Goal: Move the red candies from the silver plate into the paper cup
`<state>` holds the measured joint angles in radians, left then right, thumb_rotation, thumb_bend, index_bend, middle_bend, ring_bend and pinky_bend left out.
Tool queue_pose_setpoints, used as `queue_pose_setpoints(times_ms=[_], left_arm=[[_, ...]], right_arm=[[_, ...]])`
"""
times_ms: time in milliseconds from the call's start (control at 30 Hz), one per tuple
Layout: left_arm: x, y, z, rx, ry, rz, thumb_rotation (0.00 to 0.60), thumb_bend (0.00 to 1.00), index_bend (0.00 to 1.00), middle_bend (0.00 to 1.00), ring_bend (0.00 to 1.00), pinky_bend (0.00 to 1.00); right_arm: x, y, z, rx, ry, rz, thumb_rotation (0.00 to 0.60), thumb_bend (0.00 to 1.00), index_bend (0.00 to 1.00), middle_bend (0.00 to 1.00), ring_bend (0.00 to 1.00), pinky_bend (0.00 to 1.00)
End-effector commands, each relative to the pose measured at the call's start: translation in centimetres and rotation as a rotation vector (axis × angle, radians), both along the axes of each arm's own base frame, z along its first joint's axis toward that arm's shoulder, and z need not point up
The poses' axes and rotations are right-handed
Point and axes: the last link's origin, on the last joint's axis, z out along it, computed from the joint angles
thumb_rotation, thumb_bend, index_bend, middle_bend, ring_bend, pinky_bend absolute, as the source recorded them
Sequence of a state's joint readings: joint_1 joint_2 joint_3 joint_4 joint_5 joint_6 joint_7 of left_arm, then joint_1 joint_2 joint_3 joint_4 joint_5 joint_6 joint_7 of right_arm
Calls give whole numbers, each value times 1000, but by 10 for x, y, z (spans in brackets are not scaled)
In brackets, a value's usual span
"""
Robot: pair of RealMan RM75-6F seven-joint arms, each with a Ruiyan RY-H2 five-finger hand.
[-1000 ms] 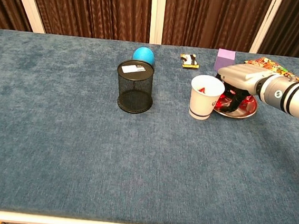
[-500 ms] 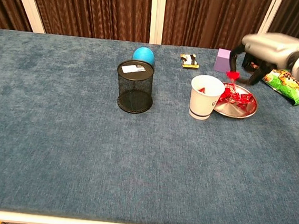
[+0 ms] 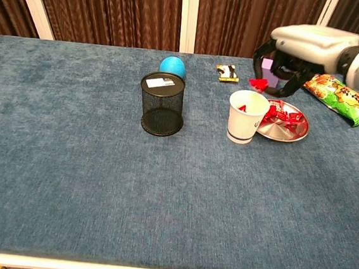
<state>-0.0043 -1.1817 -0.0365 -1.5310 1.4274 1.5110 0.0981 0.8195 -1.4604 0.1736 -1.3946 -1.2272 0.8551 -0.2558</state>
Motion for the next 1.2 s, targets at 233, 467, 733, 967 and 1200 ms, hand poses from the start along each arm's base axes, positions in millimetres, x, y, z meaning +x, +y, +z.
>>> queue_pose_setpoints(times_ms=[233,467,733,967,1200], left_arm=[[-3,-2,0,5,-3,2,600,0,241,89,69,60],[-3,-1,-1,5,-5,-6,600,0,241,90,69,60],[0,1,-4,-2,-10,-18,600,0,241,89,69,60],[0,1,-4,-5,-9,-10,600,0,241,89,68,60],[0,1,-5,-7,-7,-4,600,0,241,89,69,60]], right_arm=[[3,-2,-8,6,22,-2,600,327,347,894,933,1000],[-13,-7,11,-51,14,-56,600,327,314,894,933,1000],[-65,-27,20,-109,117,-235,600,299,360,894,933,1000],[-86,-34,-6,-66,172,-315,600,214,387,893,933,1000],[-91,-40,-22,-50,198,-330,600,214,394,893,933,1000]])
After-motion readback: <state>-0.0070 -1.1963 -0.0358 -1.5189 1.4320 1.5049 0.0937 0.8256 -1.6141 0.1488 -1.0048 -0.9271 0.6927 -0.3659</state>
